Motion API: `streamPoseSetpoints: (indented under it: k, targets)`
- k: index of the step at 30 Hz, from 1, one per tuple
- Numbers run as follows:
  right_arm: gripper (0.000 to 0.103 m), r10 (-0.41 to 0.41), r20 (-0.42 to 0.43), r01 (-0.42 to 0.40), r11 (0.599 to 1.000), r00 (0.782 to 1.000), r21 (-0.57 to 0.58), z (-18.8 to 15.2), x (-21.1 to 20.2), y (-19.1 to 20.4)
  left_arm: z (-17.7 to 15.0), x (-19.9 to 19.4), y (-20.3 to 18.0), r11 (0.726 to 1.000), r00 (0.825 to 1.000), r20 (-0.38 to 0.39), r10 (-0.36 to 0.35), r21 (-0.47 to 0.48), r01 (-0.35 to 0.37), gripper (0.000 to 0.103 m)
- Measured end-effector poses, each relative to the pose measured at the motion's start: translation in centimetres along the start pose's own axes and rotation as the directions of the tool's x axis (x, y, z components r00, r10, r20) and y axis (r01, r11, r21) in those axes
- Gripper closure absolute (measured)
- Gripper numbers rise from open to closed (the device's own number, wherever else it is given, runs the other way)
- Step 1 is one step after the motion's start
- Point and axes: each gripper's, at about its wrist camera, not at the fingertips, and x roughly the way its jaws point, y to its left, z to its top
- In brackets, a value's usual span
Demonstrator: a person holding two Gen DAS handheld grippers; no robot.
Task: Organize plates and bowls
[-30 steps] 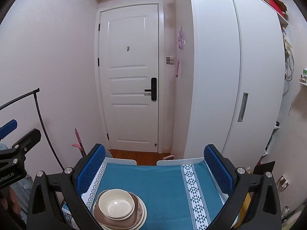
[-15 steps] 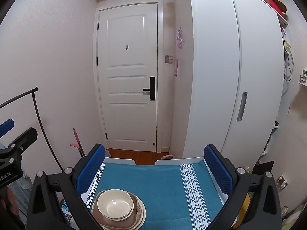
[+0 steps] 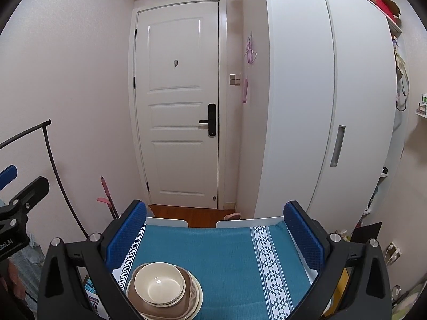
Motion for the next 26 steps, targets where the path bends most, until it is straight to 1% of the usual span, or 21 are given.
streamPoseSetpoints:
  k: [9, 13, 16, 20, 24, 26]
  targets:
    - [0.001, -0.002, -0.001, 0.002, 1.000, 1.000, 0.000, 0.0, 0.0, 0.0, -0.1, 0.2, 0.0, 1.000, 1.000, -0.007, 0.002, -0.005, -0.002, 0.000]
    - [0.001, -0.001, -0.001, 0.001, 1.000, 1.000, -0.001, 0.0, 0.0, 0.0, 0.1, 0.0, 0.1, 1.000, 1.000, 0.012, -0.001, -0.013, 0.001, 0.000]
    - [0.001, -0.001, -0.004, 0.001, 1.000, 1.000, 0.000, 0.0, 0.1, 0.0, 0.1, -0.5, 0.4, 0.999, 0.999, 0.046, -0.013, -0.029, 0.015, 0.000]
    - [0.001, -0.001, -0.013, 0.001, 1.000, 1.000, 0.000, -0.1, 0.5, 0.0, 0.2, -0.1, 0.4, 0.999, 0.998, 0.050, 0.031, -0.021, -0.030, 0.000]
    - [0.001, 0.002, -0.031, -0.002, 1.000, 1.000, 0.000, -0.3, 1.3, 0.2, 0.0, 0.7, 0.5, 0.999, 0.997, 0.056, 0.049, -0.001, -0.049, 0.000]
    - [0.001, 0.003, -0.043, -0.003, 1.000, 0.999, 0.001, -0.4, 1.9, 0.2, -0.1, 1.3, 0.5, 0.999, 0.998, 0.045, 0.050, 0.010, -0.050, 0.000]
